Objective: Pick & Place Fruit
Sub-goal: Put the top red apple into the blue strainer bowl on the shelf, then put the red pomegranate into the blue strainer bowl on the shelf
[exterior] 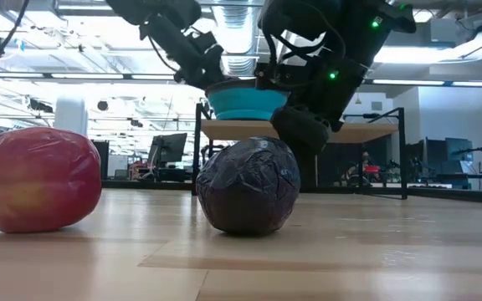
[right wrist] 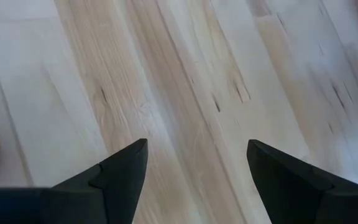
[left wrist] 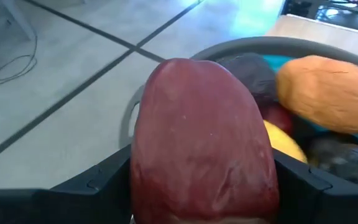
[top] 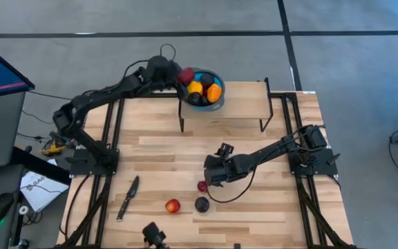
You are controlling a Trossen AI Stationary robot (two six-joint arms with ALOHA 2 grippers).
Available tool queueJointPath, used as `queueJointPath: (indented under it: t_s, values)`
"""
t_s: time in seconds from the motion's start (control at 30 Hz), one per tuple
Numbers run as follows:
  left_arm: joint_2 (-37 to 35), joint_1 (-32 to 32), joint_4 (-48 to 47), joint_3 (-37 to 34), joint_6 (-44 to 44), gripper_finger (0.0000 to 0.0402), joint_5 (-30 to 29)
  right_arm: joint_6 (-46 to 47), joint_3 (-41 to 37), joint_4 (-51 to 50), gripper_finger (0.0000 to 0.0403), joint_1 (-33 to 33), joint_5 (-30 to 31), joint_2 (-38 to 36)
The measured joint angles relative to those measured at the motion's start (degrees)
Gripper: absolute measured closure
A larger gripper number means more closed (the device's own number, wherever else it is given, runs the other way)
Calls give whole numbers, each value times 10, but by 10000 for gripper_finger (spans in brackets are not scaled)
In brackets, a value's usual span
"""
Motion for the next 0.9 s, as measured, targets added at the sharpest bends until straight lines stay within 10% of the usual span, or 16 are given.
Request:
queueJointPath:
  t_s: [0.9]
  values:
    - [-67,-6,-9,0,-16,76,76,-32,0,-1,133,-23,-2,0]
